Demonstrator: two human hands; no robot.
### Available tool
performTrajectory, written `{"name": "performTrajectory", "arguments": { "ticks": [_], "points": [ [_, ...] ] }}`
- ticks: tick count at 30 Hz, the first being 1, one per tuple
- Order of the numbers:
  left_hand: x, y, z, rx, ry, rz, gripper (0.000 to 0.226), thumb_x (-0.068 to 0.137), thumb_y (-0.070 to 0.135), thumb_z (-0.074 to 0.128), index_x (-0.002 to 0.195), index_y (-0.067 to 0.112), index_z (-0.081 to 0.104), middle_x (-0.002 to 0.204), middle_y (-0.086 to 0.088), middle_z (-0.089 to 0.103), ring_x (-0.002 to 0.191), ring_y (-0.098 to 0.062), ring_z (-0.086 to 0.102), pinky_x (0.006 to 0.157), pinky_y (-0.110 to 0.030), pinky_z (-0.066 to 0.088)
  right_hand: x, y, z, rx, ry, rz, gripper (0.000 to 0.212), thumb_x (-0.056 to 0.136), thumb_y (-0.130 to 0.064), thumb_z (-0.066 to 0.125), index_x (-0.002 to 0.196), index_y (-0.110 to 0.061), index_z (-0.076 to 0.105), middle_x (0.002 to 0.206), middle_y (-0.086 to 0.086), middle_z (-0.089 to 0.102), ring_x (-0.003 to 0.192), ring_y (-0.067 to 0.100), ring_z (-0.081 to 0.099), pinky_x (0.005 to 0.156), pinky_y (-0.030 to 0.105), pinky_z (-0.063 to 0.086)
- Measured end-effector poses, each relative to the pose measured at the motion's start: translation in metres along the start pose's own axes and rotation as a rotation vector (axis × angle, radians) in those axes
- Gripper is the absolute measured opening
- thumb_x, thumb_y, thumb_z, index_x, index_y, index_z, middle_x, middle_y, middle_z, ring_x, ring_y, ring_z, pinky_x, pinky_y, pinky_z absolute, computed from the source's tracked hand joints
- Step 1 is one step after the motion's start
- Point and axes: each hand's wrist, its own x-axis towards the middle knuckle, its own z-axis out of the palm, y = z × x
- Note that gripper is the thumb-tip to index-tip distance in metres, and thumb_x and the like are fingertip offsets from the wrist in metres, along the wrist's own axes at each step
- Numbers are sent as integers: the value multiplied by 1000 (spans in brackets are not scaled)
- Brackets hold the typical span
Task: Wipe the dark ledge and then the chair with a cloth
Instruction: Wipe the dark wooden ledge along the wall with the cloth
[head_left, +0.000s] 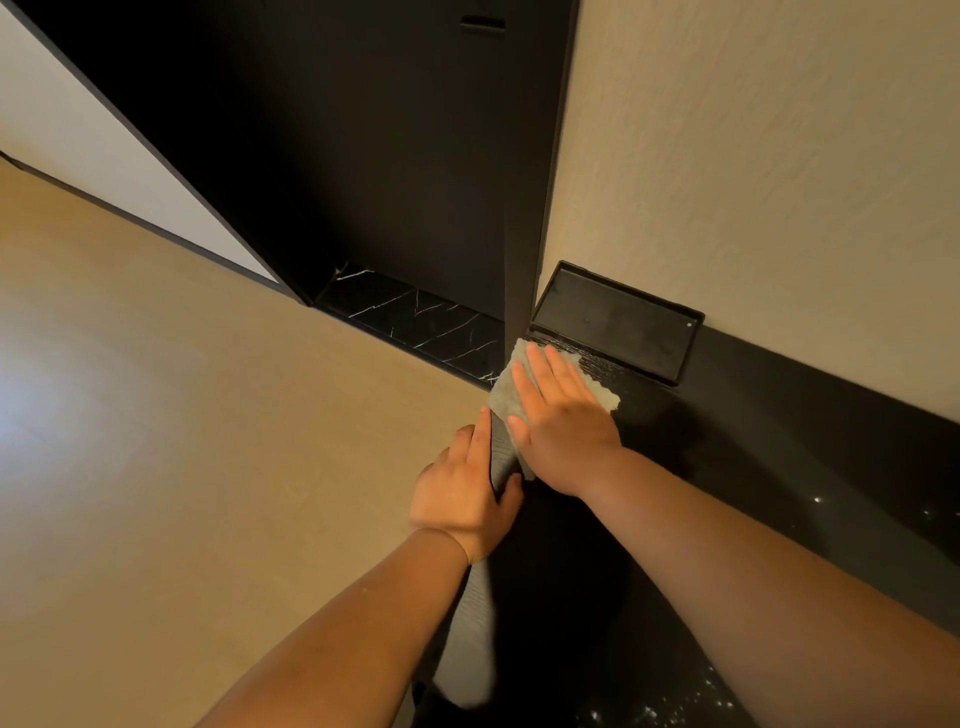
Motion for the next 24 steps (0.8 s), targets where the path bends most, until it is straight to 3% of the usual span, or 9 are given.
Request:
{"name": "performTrajectory", "arguments": {
  "ticks": [4, 8, 12, 15, 19, 21, 24],
  "points": [
    [1, 0, 2, 18, 1, -5, 96, 96, 60, 50, 168, 22, 0, 149, 1, 45, 116, -20, 61, 87, -37, 56, -27, 5, 7, -35, -5, -2, 72, 106, -44, 31, 164, -13, 5, 171, 6, -12, 158, 27, -8, 128, 48, 7],
    [1, 1, 1, 11, -3, -13, 95, 96, 60, 51, 168, 22, 1, 150, 0, 44, 117, -20, 60, 89, -36, 55, 1, 8, -2, -10, -4, -4, 66, 105, -43, 32, 164, -17, 16, 172, 5, 6, 159, 26, 5, 127, 47, 18],
    [1, 2, 0, 35, 1, -17, 95, 96, 61, 50, 167, 23, 1, 151, 1, 43, 118, -20, 59, 89, -34, 53, 21, 9, -11, -69, -17, 19, 71, 105, -52, 32, 164, -17, 15, 172, 6, 7, 159, 25, 5, 127, 40, 4],
    [1, 1, 0, 48, -9, -22, 96, 96, 61, 50, 168, 22, 1, 151, 1, 43, 117, -19, 60, 87, -34, 53, 1, 6, -8, -34, -42, 35, 72, 104, -51, 33, 164, -17, 10, 172, 7, -1, 158, 27, -1, 127, 43, 0],
    [1, 2, 0, 36, -17, -20, 97, 96, 60, 51, 168, 22, -2, 152, 1, 42, 120, -19, 58, 90, -35, 54, -30, 12, -5, -70, -117, -30, 75, 104, -56, 30, 164, -18, 3, 171, 7, -8, 158, 28, -8, 127, 51, 8],
    [2, 2, 0, 43, -18, -23, 97, 96, 60, 51, 168, 22, -2, 153, 1, 42, 120, -19, 58, 91, -35, 54, -19, 15, -9, -43, -117, 1, 77, 103, -59, 29, 164, -21, 1, 171, 5, -11, 158, 27, -11, 128, 49, 3],
    [1, 1, 1, 33, -16, -32, 96, 96, 60, 51, 168, 22, 1, 152, 1, 42, 120, -20, 59, 91, -35, 54, 7, 7, -12, -31, -85, 98, 77, 103, -56, 29, 164, -18, 5, 171, 8, -4, 158, 30, -1, 128, 48, 5]
  ]
}}
